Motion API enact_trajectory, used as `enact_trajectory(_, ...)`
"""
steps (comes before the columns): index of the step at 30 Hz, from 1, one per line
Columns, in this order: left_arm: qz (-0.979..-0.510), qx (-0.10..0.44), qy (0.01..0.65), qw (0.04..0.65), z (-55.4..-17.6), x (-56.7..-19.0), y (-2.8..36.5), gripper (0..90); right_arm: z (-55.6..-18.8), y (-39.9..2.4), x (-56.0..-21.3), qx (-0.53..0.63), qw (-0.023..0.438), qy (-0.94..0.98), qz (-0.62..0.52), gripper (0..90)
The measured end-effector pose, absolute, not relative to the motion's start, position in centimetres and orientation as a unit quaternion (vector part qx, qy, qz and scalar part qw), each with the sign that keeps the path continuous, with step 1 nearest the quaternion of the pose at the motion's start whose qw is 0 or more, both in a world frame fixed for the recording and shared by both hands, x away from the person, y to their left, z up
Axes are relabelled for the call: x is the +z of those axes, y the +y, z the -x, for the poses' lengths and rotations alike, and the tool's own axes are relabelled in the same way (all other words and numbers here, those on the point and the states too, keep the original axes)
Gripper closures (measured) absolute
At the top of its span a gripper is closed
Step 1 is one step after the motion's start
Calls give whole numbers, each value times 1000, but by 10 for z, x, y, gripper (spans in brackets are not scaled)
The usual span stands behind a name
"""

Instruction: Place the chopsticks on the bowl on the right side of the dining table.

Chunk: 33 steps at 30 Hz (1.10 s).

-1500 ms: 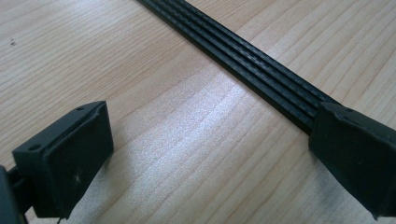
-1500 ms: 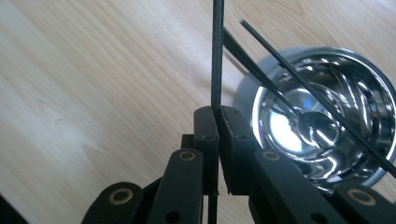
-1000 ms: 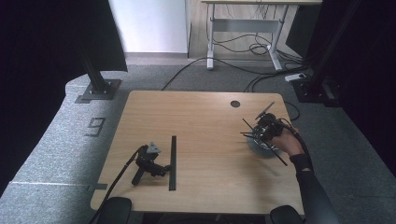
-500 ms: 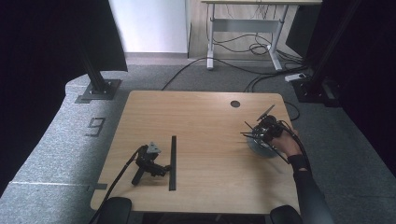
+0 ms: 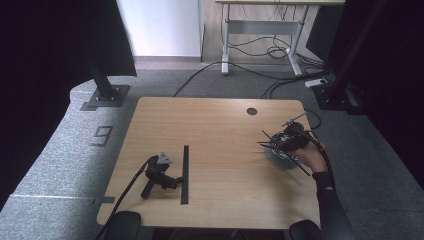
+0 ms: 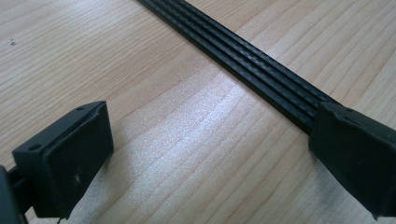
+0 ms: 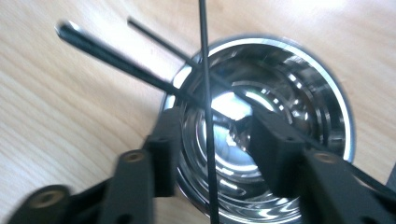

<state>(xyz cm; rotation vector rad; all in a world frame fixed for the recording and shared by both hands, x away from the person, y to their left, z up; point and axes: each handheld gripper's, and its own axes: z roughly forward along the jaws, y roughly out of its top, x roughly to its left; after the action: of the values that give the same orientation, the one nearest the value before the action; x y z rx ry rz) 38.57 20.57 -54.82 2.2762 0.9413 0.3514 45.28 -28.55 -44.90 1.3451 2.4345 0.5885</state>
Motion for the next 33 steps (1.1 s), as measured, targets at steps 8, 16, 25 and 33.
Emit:
enact_trajectory(8,-867,134,358,320,-386,-548,206,0,-433,-292,-449,253,218,801,-497,203)
enact_trajectory(16,-867,134,358,321,-386,-548,206,0,-419,-300,-470,286,245,760,-529,51)
enact_trajectory(25,-866,134,358,321,-386,-548,206,0,-408,-312,-481,283,264,743,-546,53)
enact_trajectory(33,-866,133,358,321,-386,-548,206,0,-406,-323,-489,274,262,737,-559,67)
